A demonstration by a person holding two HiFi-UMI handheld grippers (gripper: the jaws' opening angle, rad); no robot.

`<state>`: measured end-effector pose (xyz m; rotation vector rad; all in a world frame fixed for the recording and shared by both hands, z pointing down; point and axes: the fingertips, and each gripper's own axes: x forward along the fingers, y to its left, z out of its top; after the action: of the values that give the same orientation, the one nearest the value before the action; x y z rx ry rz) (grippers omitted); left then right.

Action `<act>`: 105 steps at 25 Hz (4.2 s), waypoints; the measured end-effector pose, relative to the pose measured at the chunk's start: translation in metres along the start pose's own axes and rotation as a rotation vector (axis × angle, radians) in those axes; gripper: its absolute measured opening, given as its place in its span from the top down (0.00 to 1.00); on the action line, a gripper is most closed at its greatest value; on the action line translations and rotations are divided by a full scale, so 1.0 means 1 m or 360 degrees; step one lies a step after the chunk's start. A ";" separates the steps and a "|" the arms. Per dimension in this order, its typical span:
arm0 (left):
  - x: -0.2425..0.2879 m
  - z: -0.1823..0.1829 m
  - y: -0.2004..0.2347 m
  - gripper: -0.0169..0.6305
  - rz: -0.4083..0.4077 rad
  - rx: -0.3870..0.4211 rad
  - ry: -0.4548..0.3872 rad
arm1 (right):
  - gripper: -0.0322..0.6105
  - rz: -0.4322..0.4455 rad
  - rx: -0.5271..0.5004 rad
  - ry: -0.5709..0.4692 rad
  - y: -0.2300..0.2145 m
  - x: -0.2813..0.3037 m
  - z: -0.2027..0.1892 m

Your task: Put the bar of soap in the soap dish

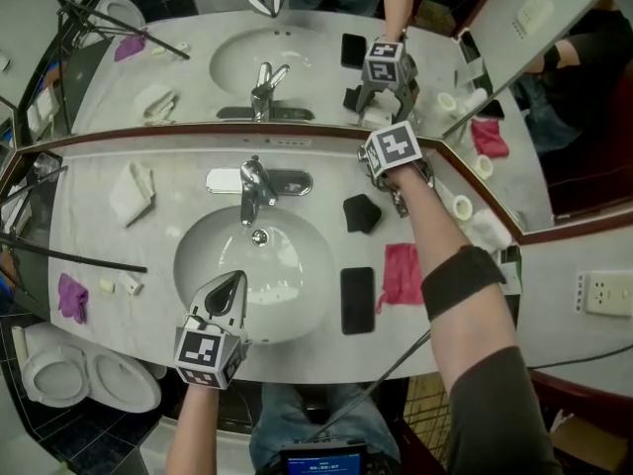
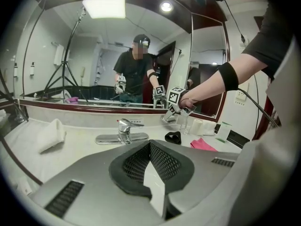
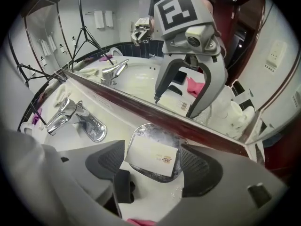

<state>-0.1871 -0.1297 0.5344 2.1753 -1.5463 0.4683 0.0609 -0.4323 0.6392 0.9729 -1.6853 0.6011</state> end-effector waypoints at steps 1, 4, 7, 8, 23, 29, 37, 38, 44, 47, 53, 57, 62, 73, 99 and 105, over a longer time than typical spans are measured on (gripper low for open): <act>-0.001 -0.002 0.001 0.97 0.0005 -0.0003 0.0005 | 0.38 0.0015 0.0016 0.0006 0.001 0.003 -0.002; -0.002 0.000 0.005 0.97 0.0041 -0.0051 0.0000 | 0.42 0.0041 0.0047 -0.0011 0.000 0.005 -0.001; 0.000 -0.004 0.006 0.97 0.0039 -0.0037 0.0006 | 0.43 0.0056 0.0020 -0.0019 0.003 0.005 0.000; 0.000 -0.005 0.006 0.97 0.0038 -0.0025 0.0011 | 0.43 0.0063 0.0012 -0.0018 0.004 0.005 -0.001; -0.022 0.020 -0.011 0.97 0.0024 -0.0012 -0.0006 | 0.43 0.0034 -0.0028 -0.0242 0.015 -0.068 0.015; -0.035 0.037 -0.024 0.97 0.0026 0.0020 -0.0035 | 0.43 0.0083 -0.0051 -0.0529 0.027 -0.136 0.033; -0.054 0.046 -0.043 0.97 0.0042 0.0092 -0.0027 | 0.43 0.0157 -0.0161 -0.1005 0.048 -0.232 0.026; -0.055 0.048 -0.046 0.97 0.0041 0.0101 -0.0028 | 0.43 0.0165 -0.0176 -0.1048 0.051 -0.243 0.020; -0.063 0.067 -0.066 0.97 0.0018 0.0180 -0.0052 | 0.43 0.0232 -0.0220 -0.1255 0.071 -0.294 -0.028; -0.061 0.073 -0.077 0.97 0.0002 0.0223 -0.0068 | 0.43 0.0224 -0.0286 -0.1327 0.077 -0.310 -0.058; -0.055 0.082 -0.098 0.97 -0.0058 0.0290 -0.0081 | 0.43 0.0198 -0.0470 -0.1339 0.093 -0.325 -0.116; -0.052 0.080 -0.111 0.97 -0.0089 0.0316 -0.0075 | 0.43 0.0180 -0.0517 -0.1294 0.095 -0.318 -0.149; -0.045 0.082 -0.127 0.97 -0.0118 0.0362 -0.0089 | 0.43 0.0136 -0.0629 -0.1130 0.092 -0.293 -0.195; -0.023 0.061 -0.160 0.97 -0.0195 0.0418 -0.0009 | 0.43 0.0110 -0.0782 -0.0639 0.068 -0.186 -0.313; 0.001 0.030 -0.175 0.97 -0.0164 0.0415 0.0089 | 0.35 0.0337 -0.0897 -0.0120 0.078 -0.051 -0.424; -0.002 0.029 -0.175 0.97 -0.0163 0.0396 0.0081 | 0.35 0.0337 -0.0899 -0.0145 0.080 -0.058 -0.422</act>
<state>-0.0214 -0.0930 0.4832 2.3937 -1.4052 0.7094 0.2267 -0.0420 0.7264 0.4243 -1.9072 0.1893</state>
